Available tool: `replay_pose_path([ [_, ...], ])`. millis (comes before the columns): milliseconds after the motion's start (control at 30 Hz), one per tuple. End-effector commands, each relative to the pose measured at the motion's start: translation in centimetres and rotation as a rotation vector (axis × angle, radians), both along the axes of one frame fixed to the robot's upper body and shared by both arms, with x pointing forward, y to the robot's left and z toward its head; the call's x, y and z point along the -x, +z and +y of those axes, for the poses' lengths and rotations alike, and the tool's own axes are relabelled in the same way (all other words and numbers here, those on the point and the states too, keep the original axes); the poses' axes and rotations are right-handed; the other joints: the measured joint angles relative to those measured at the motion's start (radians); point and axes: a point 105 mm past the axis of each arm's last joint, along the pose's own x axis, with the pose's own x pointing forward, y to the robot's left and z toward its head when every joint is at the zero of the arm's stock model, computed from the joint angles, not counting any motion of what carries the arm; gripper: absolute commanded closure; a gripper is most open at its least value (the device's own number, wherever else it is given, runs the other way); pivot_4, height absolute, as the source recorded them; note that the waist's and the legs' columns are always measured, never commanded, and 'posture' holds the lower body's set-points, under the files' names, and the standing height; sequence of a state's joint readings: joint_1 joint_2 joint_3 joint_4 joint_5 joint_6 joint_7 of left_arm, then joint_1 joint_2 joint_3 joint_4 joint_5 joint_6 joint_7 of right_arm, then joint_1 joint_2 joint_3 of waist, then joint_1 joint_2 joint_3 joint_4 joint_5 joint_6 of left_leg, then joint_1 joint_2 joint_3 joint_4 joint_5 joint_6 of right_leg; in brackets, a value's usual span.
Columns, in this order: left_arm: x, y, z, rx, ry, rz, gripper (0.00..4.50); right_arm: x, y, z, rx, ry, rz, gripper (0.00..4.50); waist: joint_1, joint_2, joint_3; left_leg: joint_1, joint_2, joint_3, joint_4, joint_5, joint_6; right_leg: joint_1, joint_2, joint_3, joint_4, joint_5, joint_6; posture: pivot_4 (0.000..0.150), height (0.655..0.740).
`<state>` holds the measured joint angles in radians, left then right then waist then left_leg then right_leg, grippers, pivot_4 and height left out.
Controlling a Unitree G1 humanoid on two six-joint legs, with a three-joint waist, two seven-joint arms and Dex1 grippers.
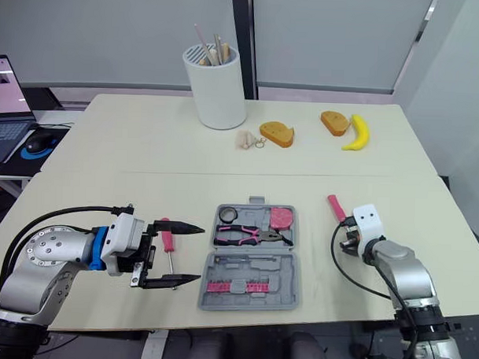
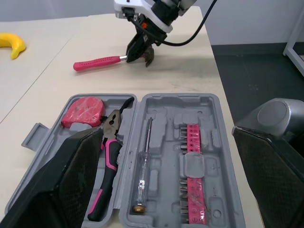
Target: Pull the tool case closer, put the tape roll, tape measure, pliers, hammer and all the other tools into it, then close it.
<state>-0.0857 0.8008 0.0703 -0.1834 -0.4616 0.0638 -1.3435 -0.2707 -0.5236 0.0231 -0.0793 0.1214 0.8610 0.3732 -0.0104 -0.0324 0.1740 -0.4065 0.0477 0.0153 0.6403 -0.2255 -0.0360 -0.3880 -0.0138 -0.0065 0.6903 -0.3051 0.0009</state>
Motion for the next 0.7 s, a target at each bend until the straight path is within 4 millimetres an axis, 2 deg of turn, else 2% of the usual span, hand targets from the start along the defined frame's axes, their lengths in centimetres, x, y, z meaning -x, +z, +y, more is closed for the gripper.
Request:
replay_pose_path([
  [33, 0.0, 0.6, 1.6, -0.045, 0.042, 0.011, 0.0, 0.4, 4.4, 1.7, 0.083, 0.201, -0.127, 4.29, 0.0, 0.001, 0.0, 0.0, 0.0, 0.0, 0.0, 0.0, 0.0, 0.0, 0.0, 0.0, 0.0, 0.0, 0.0, 0.15, 0.74],
  [100, 0.3, 0.0, 3.3, -0.143, 0.069, 0.023, 0.0, 2.6, 6.2, 4.6, 0.223, 0.521, -0.123, 4.29, -0.004, 0.005, 0.003, -0.001, 0.0, -0.001, 0.0, 0.0, 0.0, -0.001, 0.0, -0.001, 0.0, 0.0, 0.0, 0.15, 0.74],
  [133, 0.4, -0.3, 3.9, -0.181, 0.077, 0.021, 0.0, 3.6, 6.5, 5.5, 0.264, 0.623, -0.104, 4.29, -0.008, 0.007, 0.004, -0.001, 0.0, -0.001, 0.0, 0.0, 0.0, -0.001, 0.0, -0.001, -0.001, 0.0, 0.0, 0.15, 0.74],
  [300, 1.0, -2.1, 6.9, -0.359, 0.105, 0.017, 0.0, 6.3, 7.0, 8.5, 0.427, 0.961, -0.059, 4.29, -0.017, 0.007, 0.005, -0.001, 0.001, -0.003, -0.001, 0.0, 0.0, -0.001, 0.0, -0.003, -0.002, -0.003, 0.004, 0.15, 0.74],
  [467, 1.6, -2.9, 7.2, -0.387, 0.09, 0.021, 0.0, 7.4, 6.7, 11.2, 0.45, 1.11, 0.001, 4.29, -0.017, 0.007, 0.005, -0.002, 0.003, -0.003, 0.0, 0.0, 0.0, -0.001, -0.002, -0.003, -0.001, -0.003, 0.003, 0.15, 0.74],
  [700, 1.8, -3.4, 6.7, -0.394, 0.075, 0.026, 0.0, 7.4, 5.8, 14.2, 0.475, 1.217, 0.057, 4.29, -0.017, 0.007, 0.005, -0.002, 0.001, -0.003, 0.001, 0.0, 0.0, -0.001, -0.004, -0.004, -0.001, 0.0, -0.001, 0.15, 0.74],
])
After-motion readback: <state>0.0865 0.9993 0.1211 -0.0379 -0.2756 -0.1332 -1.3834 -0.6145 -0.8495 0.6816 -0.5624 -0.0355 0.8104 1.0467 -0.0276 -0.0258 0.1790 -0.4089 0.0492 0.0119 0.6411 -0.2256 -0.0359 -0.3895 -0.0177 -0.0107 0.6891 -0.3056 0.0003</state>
